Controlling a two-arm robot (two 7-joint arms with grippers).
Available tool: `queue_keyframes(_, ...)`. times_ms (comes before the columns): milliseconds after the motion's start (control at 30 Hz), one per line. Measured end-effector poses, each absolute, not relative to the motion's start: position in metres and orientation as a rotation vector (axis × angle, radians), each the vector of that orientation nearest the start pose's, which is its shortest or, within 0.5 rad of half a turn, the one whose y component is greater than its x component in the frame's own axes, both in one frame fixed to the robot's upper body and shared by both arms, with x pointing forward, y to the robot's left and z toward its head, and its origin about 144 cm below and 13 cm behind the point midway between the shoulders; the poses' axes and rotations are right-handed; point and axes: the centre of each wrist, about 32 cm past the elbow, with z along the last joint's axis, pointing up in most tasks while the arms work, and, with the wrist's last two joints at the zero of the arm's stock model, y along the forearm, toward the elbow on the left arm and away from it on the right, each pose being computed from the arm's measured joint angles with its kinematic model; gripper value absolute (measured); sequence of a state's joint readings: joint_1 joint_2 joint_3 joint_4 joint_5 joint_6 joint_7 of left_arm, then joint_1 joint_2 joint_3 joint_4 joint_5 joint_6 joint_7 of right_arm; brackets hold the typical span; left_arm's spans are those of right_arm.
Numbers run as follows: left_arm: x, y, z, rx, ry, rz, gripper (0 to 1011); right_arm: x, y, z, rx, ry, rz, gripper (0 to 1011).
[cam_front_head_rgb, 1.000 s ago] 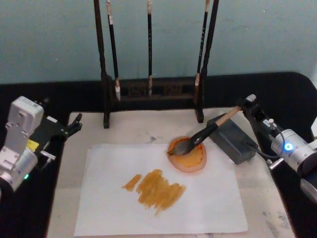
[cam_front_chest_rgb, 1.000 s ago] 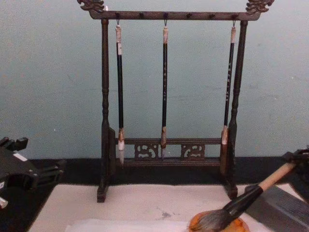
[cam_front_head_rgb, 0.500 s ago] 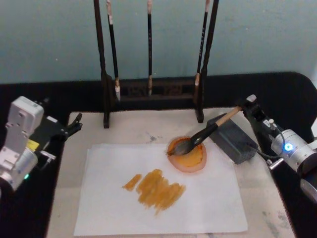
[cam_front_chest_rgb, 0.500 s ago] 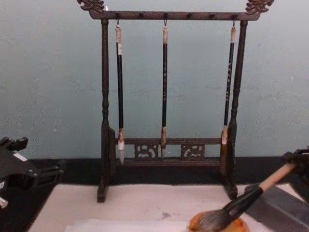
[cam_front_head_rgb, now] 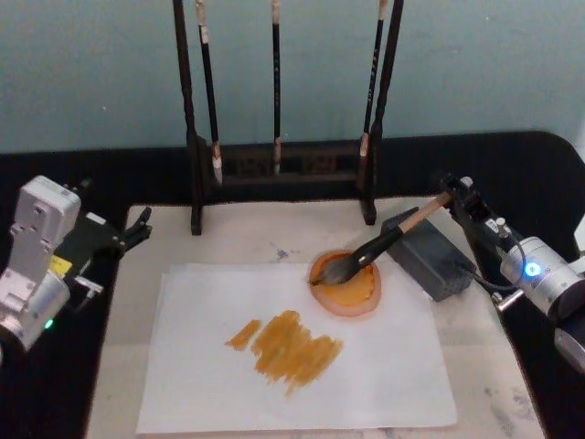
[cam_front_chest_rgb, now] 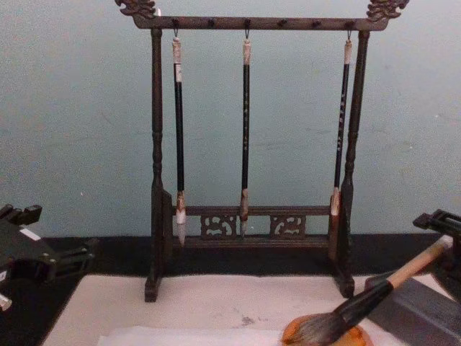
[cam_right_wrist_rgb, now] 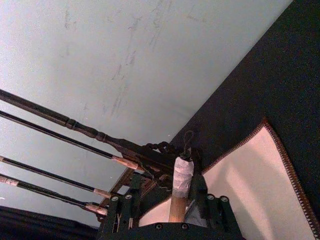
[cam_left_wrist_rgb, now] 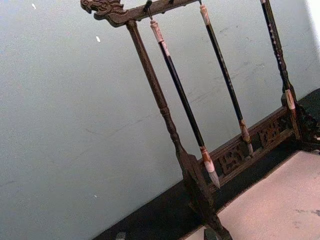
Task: Pick up the brush from the inkstone, write on the paper, then place the brush back to its original position.
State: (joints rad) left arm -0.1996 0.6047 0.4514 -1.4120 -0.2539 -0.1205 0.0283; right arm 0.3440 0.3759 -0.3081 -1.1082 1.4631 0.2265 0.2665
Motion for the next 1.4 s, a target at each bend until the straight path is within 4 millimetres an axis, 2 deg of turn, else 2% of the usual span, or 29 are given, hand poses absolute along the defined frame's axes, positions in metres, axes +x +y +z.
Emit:
queue_keyframes(200,0.489,0.31,1.14,0.304,-0.285,1.248,1010,0.54,-0.305,1.118,0.558,1.002,-1.071,855)
queue_keyframes(433,0.489,0.31,1.14,0.304,-0.285,1.248,1010,0.54,-0.305,1.118,0.557,1.001,-1.072,997)
queue_keyframes(833,0.489,0.31,1.14,0.304,-0.285,1.248,1010,0.534,-0.305,1.12,0.575,1.013,-1.086,1000)
queue_keyframes(1100,0.489,0.31,1.14,0.304,-0.285,1.248,1009,0.511,-0.306,1.124,0.616,1.032,-1.12,1000)
queue_keyframes(1400,0.489,0.31,1.14,0.304,-0.285,1.248,1010,0.475,-0.306,1.126,0.643,0.989,-1.154,1000)
